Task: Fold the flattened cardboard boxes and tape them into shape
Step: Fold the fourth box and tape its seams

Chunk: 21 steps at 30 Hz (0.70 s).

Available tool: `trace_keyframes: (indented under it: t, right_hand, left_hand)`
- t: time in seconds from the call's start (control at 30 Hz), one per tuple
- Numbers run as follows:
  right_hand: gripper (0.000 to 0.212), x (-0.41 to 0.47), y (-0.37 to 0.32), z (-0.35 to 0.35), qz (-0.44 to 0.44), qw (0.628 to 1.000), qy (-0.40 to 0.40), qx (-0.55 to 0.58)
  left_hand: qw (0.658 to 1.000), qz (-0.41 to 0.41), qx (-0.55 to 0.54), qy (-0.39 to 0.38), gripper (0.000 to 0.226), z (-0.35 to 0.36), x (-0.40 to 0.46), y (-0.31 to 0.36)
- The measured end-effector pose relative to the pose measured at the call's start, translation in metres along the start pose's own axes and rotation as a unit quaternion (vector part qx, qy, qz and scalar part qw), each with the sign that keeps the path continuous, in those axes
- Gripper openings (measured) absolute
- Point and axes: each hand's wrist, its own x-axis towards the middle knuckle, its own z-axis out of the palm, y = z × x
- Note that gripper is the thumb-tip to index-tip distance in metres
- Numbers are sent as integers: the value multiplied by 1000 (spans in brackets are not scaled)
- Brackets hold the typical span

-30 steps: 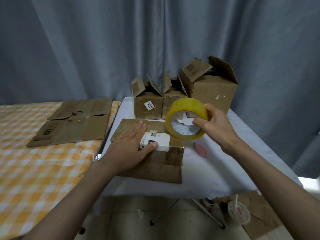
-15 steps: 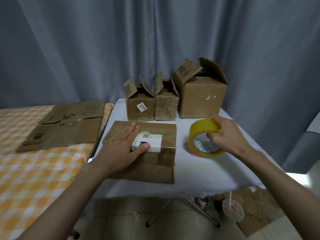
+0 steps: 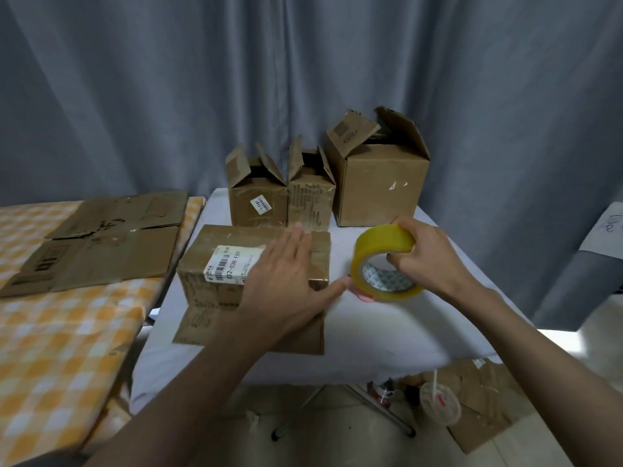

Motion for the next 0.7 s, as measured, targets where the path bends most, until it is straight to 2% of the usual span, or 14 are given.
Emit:
trace_keyframes:
  t: [0.13, 0.3, 0.47, 0.7]
  right_hand:
    - [19, -1, -1, -2, 0, 1000, -6, 0]
    - [17, -1, -13, 5, 5, 1000, -20, 7]
    - [31, -4, -28, 31, 16, 994, -103, 27]
    - [36, -12, -22, 36, 35, 980, -194, 15]
  left_hand:
    - [999, 27, 38, -2, 85, 8, 0, 2]
    - [999, 27, 37, -19, 78, 5, -8, -17]
    - [998, 3, 32, -60, 75, -6, -13, -52]
    - [997, -2, 23, -70, 75, -6, -14, -55]
